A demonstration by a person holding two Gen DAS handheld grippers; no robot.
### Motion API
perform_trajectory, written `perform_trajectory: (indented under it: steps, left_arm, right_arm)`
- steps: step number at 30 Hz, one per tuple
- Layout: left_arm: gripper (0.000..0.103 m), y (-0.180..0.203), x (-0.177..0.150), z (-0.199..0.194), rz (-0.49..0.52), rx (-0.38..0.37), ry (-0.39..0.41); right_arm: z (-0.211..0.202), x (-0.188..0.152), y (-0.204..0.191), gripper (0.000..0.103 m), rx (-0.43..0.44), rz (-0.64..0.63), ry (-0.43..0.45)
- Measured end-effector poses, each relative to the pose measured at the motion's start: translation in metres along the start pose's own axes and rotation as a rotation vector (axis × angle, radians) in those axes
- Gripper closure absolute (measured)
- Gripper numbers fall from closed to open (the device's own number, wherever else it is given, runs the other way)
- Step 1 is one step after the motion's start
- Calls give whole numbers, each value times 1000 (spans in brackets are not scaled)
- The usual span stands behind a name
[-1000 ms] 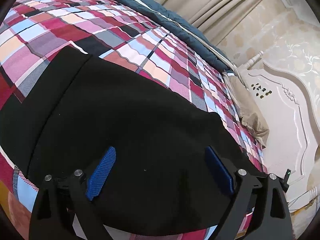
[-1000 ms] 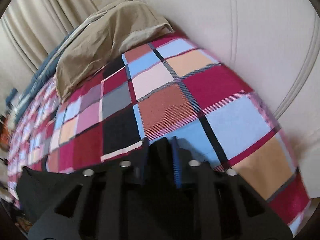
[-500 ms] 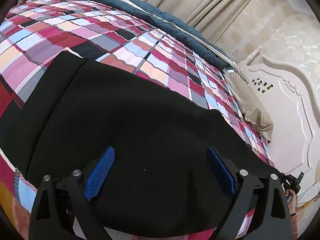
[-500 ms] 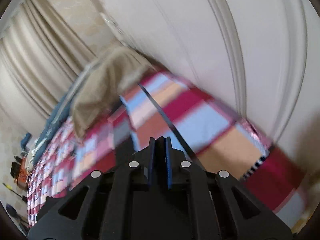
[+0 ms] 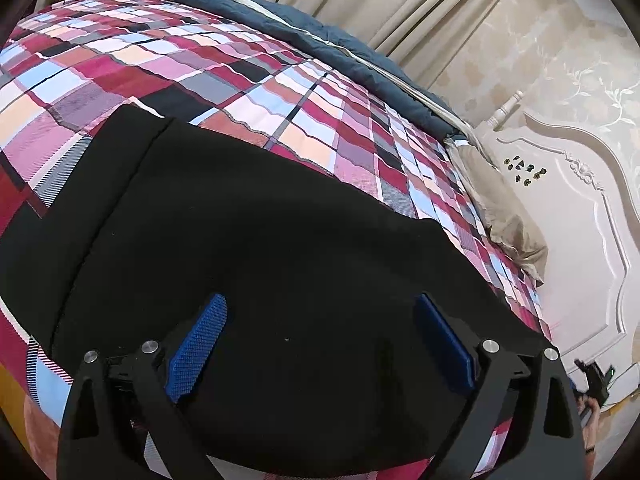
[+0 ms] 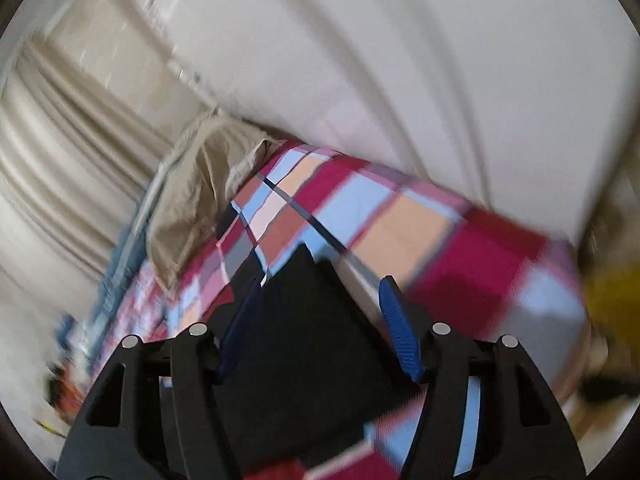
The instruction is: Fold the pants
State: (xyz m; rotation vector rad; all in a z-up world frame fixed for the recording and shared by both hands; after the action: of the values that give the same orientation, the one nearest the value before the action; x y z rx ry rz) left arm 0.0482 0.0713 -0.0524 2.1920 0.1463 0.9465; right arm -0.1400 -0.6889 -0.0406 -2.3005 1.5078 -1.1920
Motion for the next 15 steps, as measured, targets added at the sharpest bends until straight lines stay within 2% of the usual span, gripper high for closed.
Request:
perform_trajectory:
  steps: [3, 6, 14, 15]
  left_arm:
    - [9, 0, 0, 0, -1, -2, 1]
    - [9, 0, 0, 0, -5, -6, 1]
    - [9, -4, 2, -4, -51, -40, 13]
    - [9, -4, 2, -4, -49, -39, 13]
  right_arm:
    - [-12, -20, 19, 43, 37, 73, -20]
    - [-13, -41, 28, 43, 24, 107, -33]
    - [2, -57, 31, 45, 42, 196, -39]
    - [6, -57, 29, 50, 44, 196, -42]
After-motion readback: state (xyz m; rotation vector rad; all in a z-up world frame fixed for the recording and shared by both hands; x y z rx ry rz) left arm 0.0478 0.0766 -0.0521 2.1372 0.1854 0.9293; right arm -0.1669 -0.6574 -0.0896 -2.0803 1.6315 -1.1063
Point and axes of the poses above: each gripper's, at about its wrist camera, not at the fingertips, and z roughly the way its jaws point, y to its right, x to its top, the point moved 1 cm from there along z, roughly the way its jaws point, and after that the axes turned 15 degrees about -x, right-handed, at the moved point
